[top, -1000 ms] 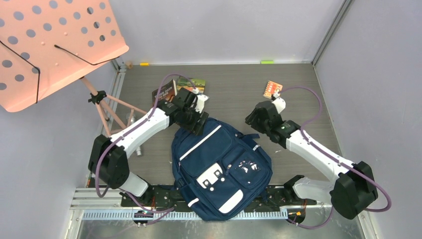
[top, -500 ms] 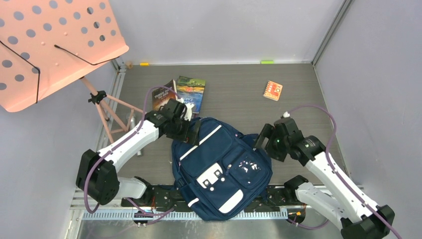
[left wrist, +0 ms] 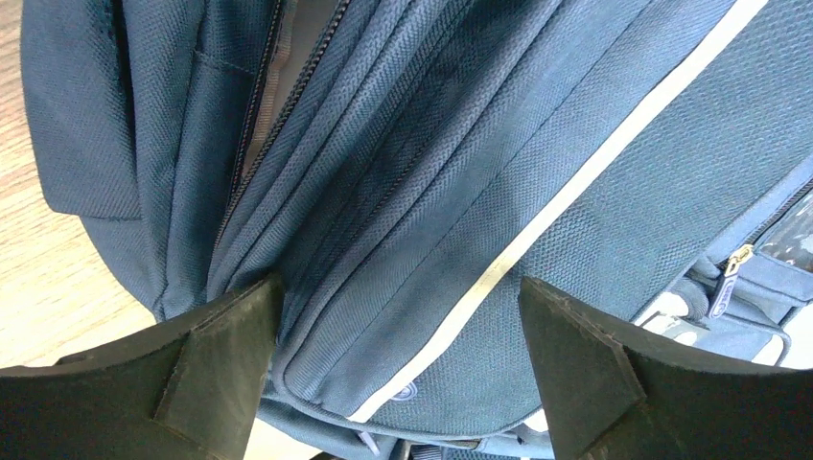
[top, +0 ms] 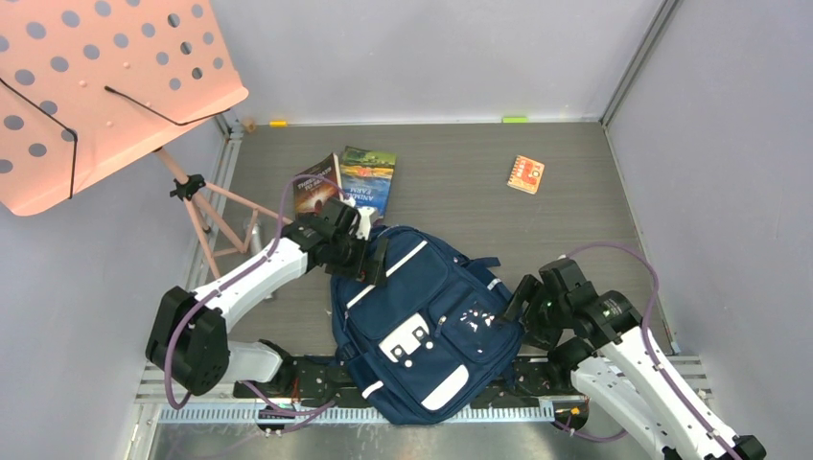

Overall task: Pack the student bag
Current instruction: Adjust the student bag at the center of the board.

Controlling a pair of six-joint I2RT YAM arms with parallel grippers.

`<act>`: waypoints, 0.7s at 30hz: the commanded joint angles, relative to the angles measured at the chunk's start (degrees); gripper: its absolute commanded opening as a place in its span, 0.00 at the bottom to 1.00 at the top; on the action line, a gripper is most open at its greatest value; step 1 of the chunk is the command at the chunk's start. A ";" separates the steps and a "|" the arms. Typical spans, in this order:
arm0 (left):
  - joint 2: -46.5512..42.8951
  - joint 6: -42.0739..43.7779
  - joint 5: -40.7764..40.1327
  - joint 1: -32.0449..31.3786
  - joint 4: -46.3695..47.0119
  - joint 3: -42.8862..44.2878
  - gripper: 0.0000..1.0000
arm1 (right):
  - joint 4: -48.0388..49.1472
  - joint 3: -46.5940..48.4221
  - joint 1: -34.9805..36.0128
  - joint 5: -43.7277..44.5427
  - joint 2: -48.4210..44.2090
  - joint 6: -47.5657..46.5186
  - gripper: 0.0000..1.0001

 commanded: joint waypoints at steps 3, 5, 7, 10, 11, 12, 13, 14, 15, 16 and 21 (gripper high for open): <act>-0.54 -2.98 4.47 -0.54 5.64 -3.86 0.90 | 4.27 -4.65 0.02 -2.29 -1.07 4.85 0.66; -0.85 -4.13 4.68 -1.65 6.84 -5.06 0.87 | 9.74 -6.86 0.02 -3.38 -0.75 6.71 0.60; -1.02 -5.20 4.32 -3.49 7.88 -5.95 0.86 | 16.05 -8.24 0.02 -4.23 0.18 8.61 0.47; -1.68 -8.01 3.07 -6.26 9.12 -7.26 0.84 | 22.46 -8.49 0.02 -1.61 2.54 9.31 0.19; -2.02 -9.14 2.52 -7.02 9.54 -7.65 0.83 | 23.97 -7.55 0.02 -0.16 3.36 8.85 0.14; -2.32 -10.30 1.88 -8.02 9.91 -7.93 0.82 | 24.53 -6.85 -0.02 3.34 4.17 7.56 0.07; -2.62 -11.57 0.93 -8.97 10.19 -8.13 0.81 | 25.28 -4.97 -0.04 5.12 6.31 6.83 0.04; -2.96 -12.78 0.11 -10.09 10.52 -8.38 0.81 | 25.75 -3.98 -0.06 9.19 8.93 5.12 0.01; -3.27 -14.10 -0.62 -11.11 10.95 -8.63 0.80 | 26.79 -1.96 -0.06 11.30 10.21 4.25 0.01; -3.52 -15.39 -1.40 -12.15 11.50 -8.95 0.80 | 27.43 -0.89 -0.07 14.79 13.20 2.28 0.01; -4.44 -21.16 -3.85 -16.97 13.95 -10.38 0.79 | 30.19 9.99 -0.98 25.70 25.97 -9.11 0.00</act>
